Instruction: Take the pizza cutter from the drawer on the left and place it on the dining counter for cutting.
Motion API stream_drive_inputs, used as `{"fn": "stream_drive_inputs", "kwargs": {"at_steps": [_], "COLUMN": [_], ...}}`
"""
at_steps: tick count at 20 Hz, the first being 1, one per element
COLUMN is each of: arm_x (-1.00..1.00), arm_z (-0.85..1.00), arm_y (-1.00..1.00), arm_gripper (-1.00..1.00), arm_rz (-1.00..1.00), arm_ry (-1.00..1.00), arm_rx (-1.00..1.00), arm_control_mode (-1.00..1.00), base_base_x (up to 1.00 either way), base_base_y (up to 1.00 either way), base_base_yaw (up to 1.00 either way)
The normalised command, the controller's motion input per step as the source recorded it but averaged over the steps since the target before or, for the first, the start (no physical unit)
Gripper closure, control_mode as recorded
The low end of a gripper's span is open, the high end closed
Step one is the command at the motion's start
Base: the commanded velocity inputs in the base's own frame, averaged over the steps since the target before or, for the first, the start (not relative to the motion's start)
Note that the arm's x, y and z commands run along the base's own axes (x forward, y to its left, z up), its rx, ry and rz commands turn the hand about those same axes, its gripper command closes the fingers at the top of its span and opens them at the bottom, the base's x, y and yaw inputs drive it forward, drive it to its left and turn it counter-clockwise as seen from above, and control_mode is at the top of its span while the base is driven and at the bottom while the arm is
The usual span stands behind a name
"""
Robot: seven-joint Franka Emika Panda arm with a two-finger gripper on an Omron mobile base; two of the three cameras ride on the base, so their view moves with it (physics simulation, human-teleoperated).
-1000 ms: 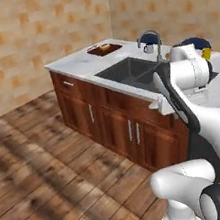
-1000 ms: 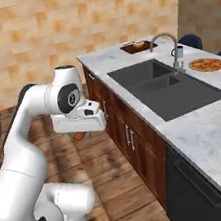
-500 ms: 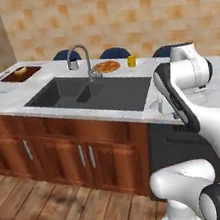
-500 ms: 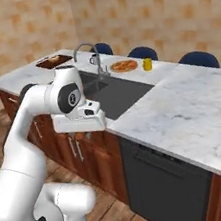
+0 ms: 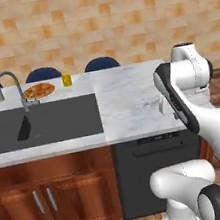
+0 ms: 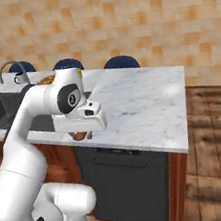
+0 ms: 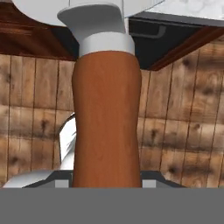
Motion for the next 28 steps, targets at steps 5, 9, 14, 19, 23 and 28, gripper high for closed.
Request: {"fn": "stream_drive_inputs", "kwargs": {"at_steps": [5,9,14,19,23,28], "arm_x": [0.0,0.0,0.0,0.0,0.0,0.0], "arm_z": [0.0,0.0,0.0,0.0,0.0,0.0], "arm_y": [0.0,0.0,0.0,0.0,0.0,0.0], "arm_gripper": [1.0,1.0,1.0,1.0,1.0,1.0], "arm_rz": [0.0,0.0,0.0,0.0,0.0,0.0], "arm_ry": [0.0,0.0,0.0,0.0,0.0,0.0], "arm_rx": [0.0,0.0,0.0,0.0,0.0,0.0], "arm_control_mode": [1.0,1.0,1.0,1.0,1.0,1.0], "base_base_x": [0.88,1.0,0.53,-0.17,-0.02,0.0], "base_base_y": [-0.38,-0.26,-0.67,-1.0,-1.0,-1.0], "base_base_yaw": [-0.39,-0.11,-0.08,-0.06,-0.09,-0.06]}}
